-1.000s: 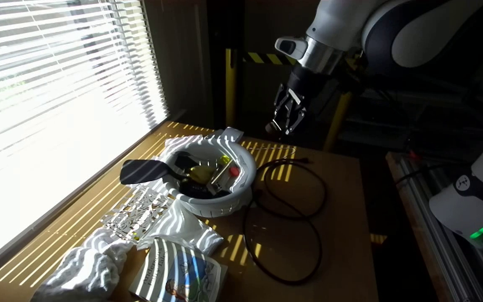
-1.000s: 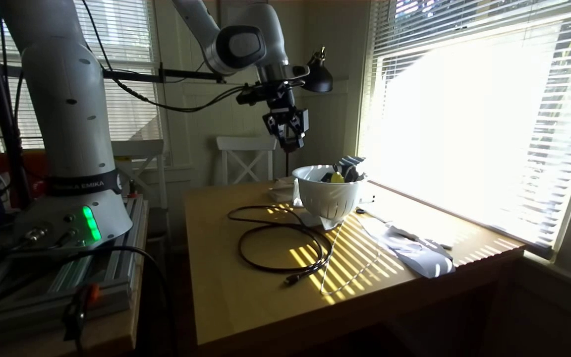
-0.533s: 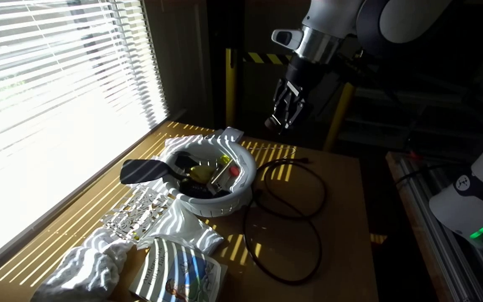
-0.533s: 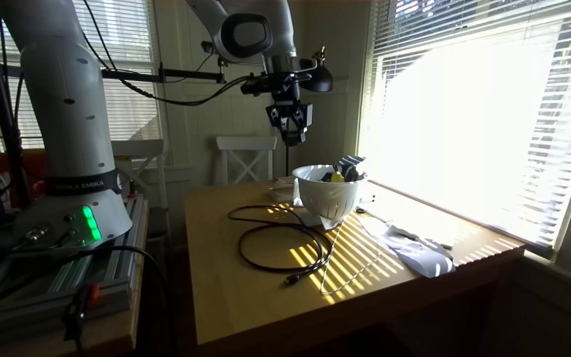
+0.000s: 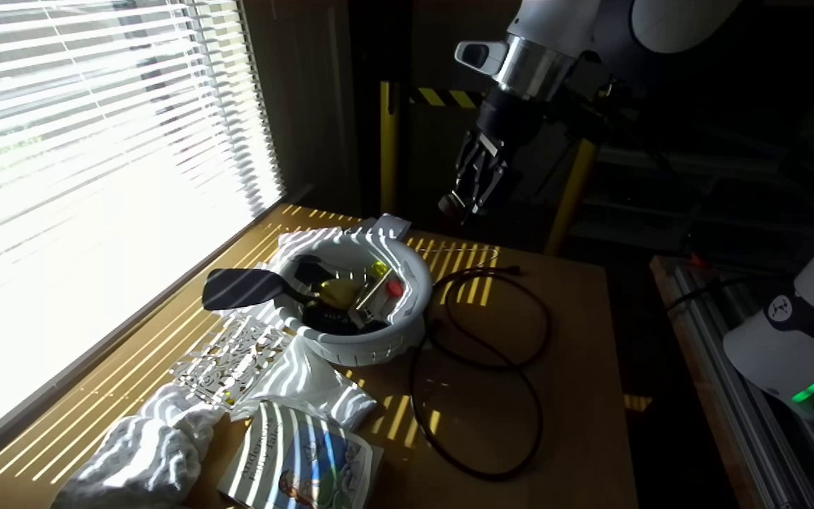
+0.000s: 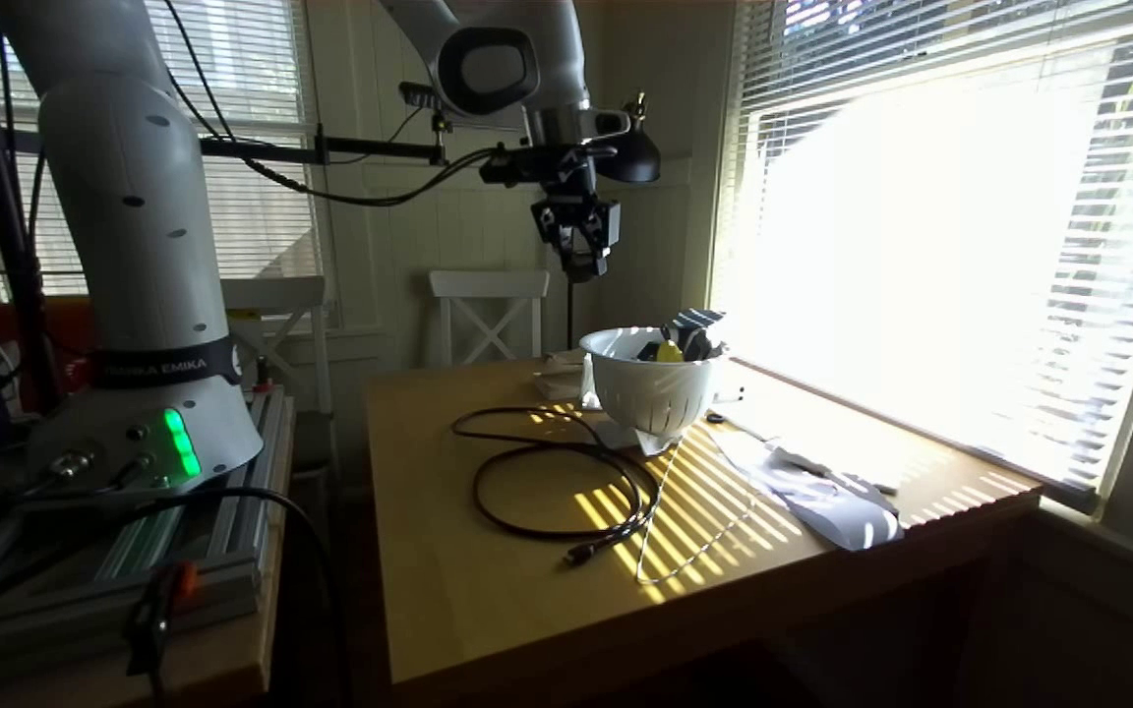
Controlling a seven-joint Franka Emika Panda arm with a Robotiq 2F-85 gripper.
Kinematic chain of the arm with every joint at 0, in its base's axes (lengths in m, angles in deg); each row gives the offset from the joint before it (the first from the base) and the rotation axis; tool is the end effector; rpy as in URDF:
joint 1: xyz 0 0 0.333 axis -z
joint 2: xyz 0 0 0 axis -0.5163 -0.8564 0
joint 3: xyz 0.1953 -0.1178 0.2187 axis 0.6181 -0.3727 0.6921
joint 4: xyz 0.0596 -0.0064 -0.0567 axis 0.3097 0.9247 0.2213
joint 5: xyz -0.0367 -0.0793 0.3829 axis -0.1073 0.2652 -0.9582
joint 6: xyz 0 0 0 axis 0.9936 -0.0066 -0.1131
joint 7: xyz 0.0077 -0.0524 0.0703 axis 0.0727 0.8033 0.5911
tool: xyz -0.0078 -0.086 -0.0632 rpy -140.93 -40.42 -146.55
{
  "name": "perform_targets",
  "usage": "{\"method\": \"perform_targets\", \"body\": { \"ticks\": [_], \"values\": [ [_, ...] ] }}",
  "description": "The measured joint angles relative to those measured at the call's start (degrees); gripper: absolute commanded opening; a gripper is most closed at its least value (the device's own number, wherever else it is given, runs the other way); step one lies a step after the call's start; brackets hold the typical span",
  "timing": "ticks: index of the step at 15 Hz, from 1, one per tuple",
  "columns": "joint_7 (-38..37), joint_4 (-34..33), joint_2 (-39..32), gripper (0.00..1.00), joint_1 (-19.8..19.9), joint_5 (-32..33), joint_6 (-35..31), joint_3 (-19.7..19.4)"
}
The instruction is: Put the black object inside the bin
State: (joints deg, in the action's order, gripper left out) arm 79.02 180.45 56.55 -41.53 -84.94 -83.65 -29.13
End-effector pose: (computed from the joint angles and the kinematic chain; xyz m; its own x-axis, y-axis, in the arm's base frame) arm 0.4647 -0.0116 0.3597 0.8644 0.3955 0.3105 0.4127 -0.9108 0.0112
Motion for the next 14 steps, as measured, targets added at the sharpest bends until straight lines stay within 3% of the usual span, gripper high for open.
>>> {"method": "perform_targets", "body": {
  "ticks": [6, 14],
  "values": [
    [2.63, -5.26, -2.37, 0.35, 0.89, -3.84, 4.87, 0.49],
    [4.55, -11.76, -8.57, 0.35, 3.12, -7.32, 8.64, 4.71]
  ]
}}
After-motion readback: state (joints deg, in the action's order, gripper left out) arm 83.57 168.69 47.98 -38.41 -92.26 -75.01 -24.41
